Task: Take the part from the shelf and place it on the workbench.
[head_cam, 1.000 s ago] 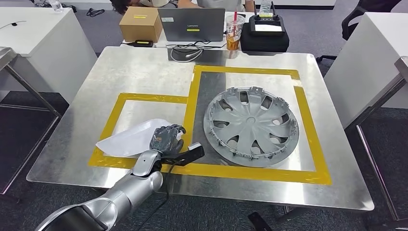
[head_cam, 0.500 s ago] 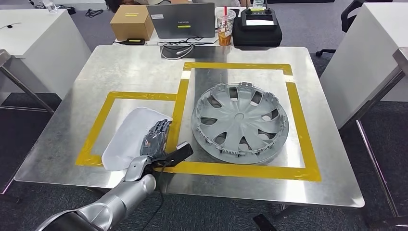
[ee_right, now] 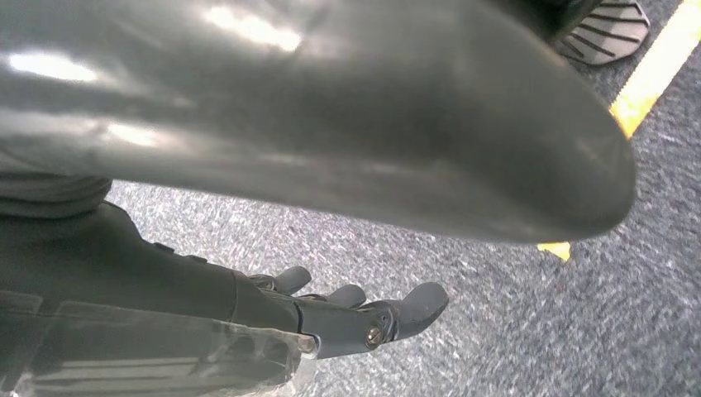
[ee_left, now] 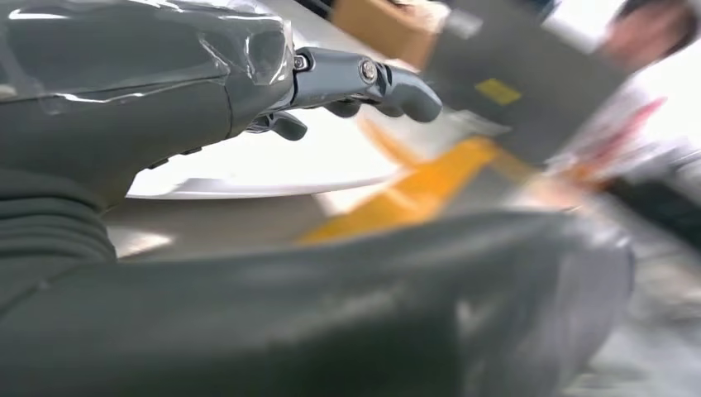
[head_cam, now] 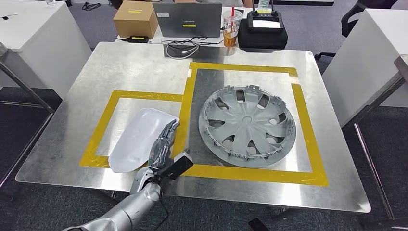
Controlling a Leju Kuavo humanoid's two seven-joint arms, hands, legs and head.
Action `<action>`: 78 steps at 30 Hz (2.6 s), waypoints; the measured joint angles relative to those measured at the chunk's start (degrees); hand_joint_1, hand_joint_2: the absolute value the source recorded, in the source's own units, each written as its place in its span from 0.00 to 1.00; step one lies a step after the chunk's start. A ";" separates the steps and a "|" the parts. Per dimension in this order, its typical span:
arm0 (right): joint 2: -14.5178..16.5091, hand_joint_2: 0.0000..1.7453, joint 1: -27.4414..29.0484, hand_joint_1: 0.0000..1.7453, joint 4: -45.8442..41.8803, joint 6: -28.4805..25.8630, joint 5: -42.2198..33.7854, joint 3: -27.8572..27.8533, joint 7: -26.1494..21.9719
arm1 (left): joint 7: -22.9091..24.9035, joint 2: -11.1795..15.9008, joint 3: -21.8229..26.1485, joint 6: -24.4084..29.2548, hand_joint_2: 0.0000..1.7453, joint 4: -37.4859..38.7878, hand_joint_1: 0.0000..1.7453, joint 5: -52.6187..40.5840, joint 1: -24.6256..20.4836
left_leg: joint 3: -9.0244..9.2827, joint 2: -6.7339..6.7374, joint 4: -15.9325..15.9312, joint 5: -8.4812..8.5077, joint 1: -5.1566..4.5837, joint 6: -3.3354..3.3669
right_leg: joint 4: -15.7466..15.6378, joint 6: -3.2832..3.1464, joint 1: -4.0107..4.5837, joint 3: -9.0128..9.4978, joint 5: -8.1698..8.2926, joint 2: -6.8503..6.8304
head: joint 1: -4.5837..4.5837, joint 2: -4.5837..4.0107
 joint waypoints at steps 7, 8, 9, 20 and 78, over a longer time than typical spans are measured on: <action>-0.50 0.00 1.87 0.00 0.16 -0.40 -1.17 -1.37 -1.52 | -8.06 0.04 -7.22 -4.38 0.00 -17.91 0.00 23.18 6.18 | -0.06 -0.36 0.64 -0.59 -0.23 0.00 | 3.62 1.58 -0.03 -2.41 -0.16 -0.21 | 0.09 0.00; -0.66 0.00 2.01 0.00 0.19 -0.40 -1.37 -1.54 -1.79 | -8.00 0.68 -9.40 -4.11 0.00 -21.89 0.00 25.63 6.59 | -0.17 -0.44 1.08 -0.89 -0.35 -0.24 | -0.28 1.72 0.01 -0.41 1.29 -0.35 | 0.07 0.00; -0.79 0.00 2.09 0.00 0.20 -0.40 -1.56 -1.71 -2.01 | -8.03 1.48 -11.73 -3.79 0.00 -25.84 0.00 27.69 6.84 | -0.33 -0.48 1.57 -1.22 -0.47 -0.50 | -3.28 1.52 0.06 1.14 2.35 -0.45 | 0.04 0.00; -1.59 0.00 2.88 0.00 0.38 2.11 -2.31 -2.79 -2.74 | -6.86 9.80 -26.53 -13.37 0.00 -52.06 0.00 48.26 7.59 | -8.56 -0.17 19.26 -9.45 1.33 -3.96 | -5.44 -0.46 -0.55 2.43 3.03 -0.32 | -0.58 0.00; -1.09 0.00 3.23 0.00 0.82 2.26 -6.29 -5.56 -4.39 | -4.87 23.34 -17.12 -37.64 0.00 -65.21 0.00 55.30 23.67 | -5.31 -0.11 8.53 -5.10 0.52 -3.47 | -7.30 -1.81 0.28 6.08 1.83 -0.73 | 0.00 0.00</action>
